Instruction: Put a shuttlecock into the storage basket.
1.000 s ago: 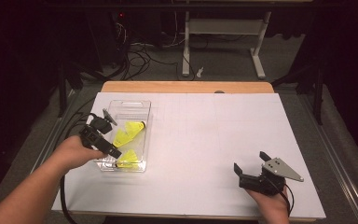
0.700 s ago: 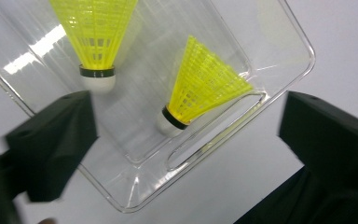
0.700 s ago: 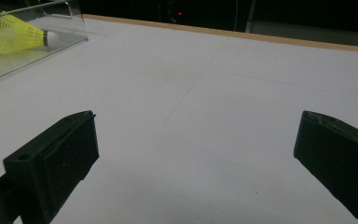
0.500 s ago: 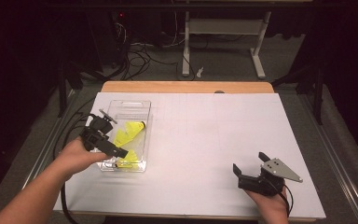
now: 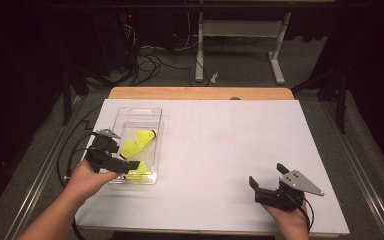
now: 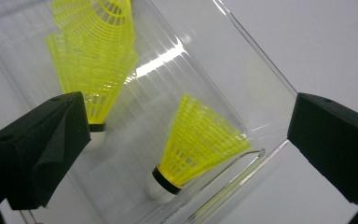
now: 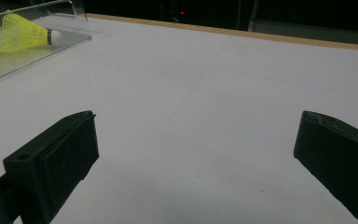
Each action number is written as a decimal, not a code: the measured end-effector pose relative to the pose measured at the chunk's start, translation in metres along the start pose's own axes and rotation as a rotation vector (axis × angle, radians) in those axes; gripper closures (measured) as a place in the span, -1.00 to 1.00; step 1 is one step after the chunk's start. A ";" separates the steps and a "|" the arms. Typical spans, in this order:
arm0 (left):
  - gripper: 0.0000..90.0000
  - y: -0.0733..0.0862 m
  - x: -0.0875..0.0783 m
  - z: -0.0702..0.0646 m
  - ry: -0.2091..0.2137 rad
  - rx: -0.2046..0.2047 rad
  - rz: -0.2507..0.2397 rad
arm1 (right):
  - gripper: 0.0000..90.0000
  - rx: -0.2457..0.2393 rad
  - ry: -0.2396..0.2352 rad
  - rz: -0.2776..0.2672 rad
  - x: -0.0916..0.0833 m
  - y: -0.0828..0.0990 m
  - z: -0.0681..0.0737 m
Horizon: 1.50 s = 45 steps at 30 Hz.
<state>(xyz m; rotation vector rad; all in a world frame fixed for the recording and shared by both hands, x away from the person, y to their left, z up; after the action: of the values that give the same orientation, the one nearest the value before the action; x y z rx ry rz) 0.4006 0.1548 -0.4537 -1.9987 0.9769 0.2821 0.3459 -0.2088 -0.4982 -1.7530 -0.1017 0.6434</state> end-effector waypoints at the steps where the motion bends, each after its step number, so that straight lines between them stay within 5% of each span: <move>1: -0.99 0.000 0.000 0.002 0.005 -0.001 -0.012 | -1.00 -0.003 -0.001 0.000 0.000 0.000 0.001; 2: -0.99 -0.002 0.000 0.001 0.041 0.007 -0.034 | -1.00 -0.006 -0.005 -0.003 -0.001 0.000 0.002; 8: -0.99 -0.009 -0.012 0.008 0.076 -0.016 -0.098 | -1.00 -0.010 -0.007 -0.019 -0.004 -0.004 0.006; 9: -0.99 -0.012 -0.015 0.007 0.088 -0.053 -0.130 | -1.00 -0.012 -0.009 -0.021 -0.005 -0.005 0.007; 13: -0.98 -0.006 -0.021 -0.002 0.155 -0.031 -0.179 | -1.00 -0.022 -0.011 -0.028 -0.005 -0.007 0.011; 18: -0.99 -0.005 -0.034 -0.011 0.227 -0.015 -0.310 | -1.00 -0.030 -0.016 -0.028 -0.005 -0.006 0.015; 20: -0.99 -0.004 -0.040 -0.014 0.262 -0.031 -0.326 | -1.00 -0.033 -0.019 -0.029 -0.004 -0.006 0.017; 27: -0.99 0.003 -0.056 -0.016 0.332 0.025 -0.395 | -1.00 -0.041 -0.035 -0.046 -0.005 -0.010 0.023; 30: -0.99 0.001 -0.064 -0.016 0.378 -0.011 -0.400 | -1.00 -0.037 -0.036 -0.055 -0.006 -0.011 0.025; 37: -0.97 0.011 -0.052 -0.014 0.352 0.043 -0.377 | -1.00 -0.040 -0.029 -0.065 -0.007 -0.015 0.024; 45: -0.99 0.009 -0.051 -0.012 0.340 0.012 -0.386 | -1.00 -0.039 -0.033 -0.073 -0.009 -0.015 0.021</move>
<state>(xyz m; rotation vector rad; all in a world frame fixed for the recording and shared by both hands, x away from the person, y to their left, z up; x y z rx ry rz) 0.3579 0.1700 -0.4253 -2.2154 0.7657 -0.2827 0.3317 -0.1897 -0.4844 -1.7681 -0.2011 0.6205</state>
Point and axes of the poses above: each handheld gripper's, and its own axes: x roughly forward along the jaws, y roughly out of its underside, z roughly to its left, the point moved 10 cm from there along x, roughly forward along the jaws, and after that the axes turned 9 degrees about -x, right-handed, at the moved point
